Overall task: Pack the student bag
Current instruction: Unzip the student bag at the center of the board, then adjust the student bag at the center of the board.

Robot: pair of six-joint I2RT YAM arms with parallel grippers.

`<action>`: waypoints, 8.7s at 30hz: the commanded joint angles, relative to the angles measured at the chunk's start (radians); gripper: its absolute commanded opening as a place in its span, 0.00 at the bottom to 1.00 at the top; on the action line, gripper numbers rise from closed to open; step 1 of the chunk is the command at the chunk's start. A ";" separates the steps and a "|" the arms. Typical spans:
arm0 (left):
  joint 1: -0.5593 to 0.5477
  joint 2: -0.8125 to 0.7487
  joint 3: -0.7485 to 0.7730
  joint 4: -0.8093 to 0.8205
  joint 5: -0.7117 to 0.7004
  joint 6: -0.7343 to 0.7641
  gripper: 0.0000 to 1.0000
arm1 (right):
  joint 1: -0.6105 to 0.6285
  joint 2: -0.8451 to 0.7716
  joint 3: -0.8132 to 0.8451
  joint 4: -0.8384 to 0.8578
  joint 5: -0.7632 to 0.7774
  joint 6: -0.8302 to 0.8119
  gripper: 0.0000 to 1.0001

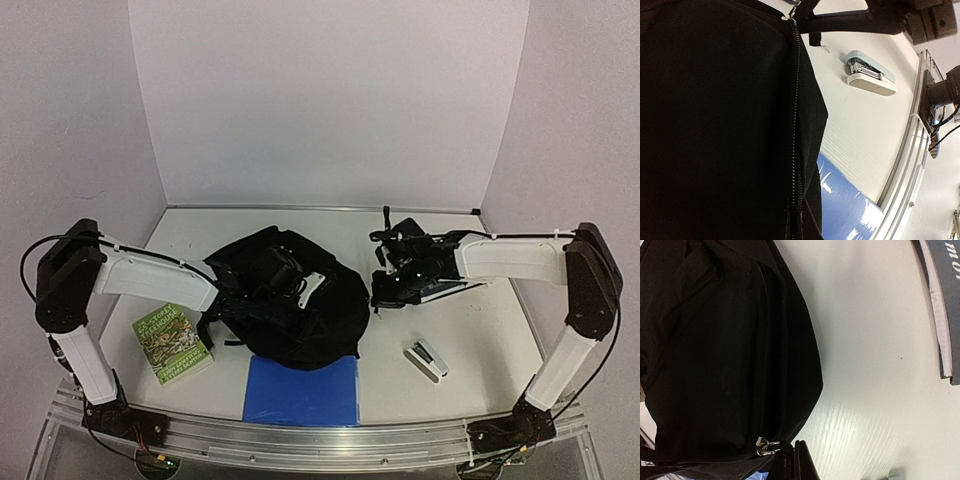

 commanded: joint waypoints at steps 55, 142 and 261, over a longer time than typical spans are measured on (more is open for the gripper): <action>0.018 0.205 0.397 -0.188 -0.197 -0.076 0.28 | -0.079 0.083 0.077 0.263 -0.137 -0.216 0.00; 0.034 0.010 0.120 -0.127 0.018 -0.236 0.00 | -0.113 0.375 0.346 0.455 -0.275 0.098 0.40; 0.247 -0.191 -0.106 -0.047 0.023 -0.273 0.87 | 0.234 -0.054 -0.207 0.512 -0.086 0.541 0.39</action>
